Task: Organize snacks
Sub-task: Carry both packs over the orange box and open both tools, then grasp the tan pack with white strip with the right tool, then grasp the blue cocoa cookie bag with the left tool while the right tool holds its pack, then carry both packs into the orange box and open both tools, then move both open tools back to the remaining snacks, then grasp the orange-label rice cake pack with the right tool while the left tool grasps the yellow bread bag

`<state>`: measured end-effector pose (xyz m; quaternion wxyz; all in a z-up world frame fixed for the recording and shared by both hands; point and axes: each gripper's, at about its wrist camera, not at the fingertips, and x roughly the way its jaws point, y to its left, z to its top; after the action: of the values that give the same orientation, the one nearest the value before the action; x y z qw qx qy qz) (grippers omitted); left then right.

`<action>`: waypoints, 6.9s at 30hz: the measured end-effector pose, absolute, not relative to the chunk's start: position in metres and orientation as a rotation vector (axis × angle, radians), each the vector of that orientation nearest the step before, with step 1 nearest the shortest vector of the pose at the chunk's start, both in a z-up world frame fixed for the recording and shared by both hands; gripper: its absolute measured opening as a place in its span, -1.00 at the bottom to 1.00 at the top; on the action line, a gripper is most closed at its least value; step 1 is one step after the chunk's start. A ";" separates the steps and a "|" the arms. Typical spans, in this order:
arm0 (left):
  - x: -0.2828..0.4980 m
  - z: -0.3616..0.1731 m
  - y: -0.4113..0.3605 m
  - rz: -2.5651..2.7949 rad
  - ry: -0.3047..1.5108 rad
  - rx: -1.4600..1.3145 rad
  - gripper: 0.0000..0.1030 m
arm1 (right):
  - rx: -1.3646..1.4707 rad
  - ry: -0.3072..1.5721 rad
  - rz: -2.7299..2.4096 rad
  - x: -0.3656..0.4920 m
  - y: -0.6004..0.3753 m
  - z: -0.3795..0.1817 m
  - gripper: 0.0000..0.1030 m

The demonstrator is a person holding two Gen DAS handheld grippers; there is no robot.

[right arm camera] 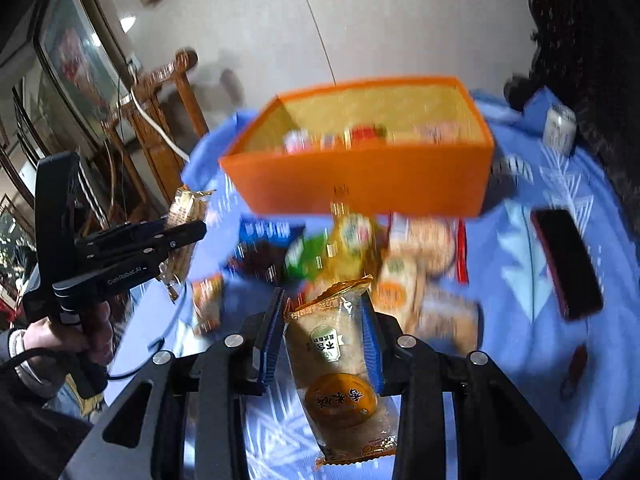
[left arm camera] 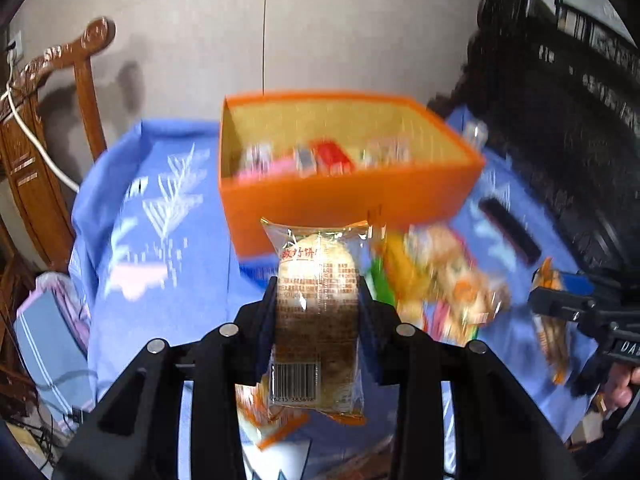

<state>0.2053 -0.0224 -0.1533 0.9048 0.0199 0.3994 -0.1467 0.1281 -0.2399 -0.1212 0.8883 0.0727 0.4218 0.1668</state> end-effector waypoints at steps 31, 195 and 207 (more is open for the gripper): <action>0.322 -0.104 -0.008 -0.178 0.772 0.031 0.92 | 0.058 0.807 0.111 0.238 -0.246 -0.072 0.93; 0.291 -0.250 -0.182 -0.300 1.117 0.053 0.85 | 0.324 1.065 0.088 0.167 -0.325 -0.206 -0.30; 0.302 -0.279 -0.177 -0.332 1.190 -0.020 0.05 | 0.331 1.041 0.101 0.167 -0.322 -0.202 -0.30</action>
<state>0.3018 -0.1766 -0.2794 0.8151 -0.0093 0.5579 -0.1556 0.1666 -0.3224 -0.2018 0.8534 0.1573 0.4946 0.0480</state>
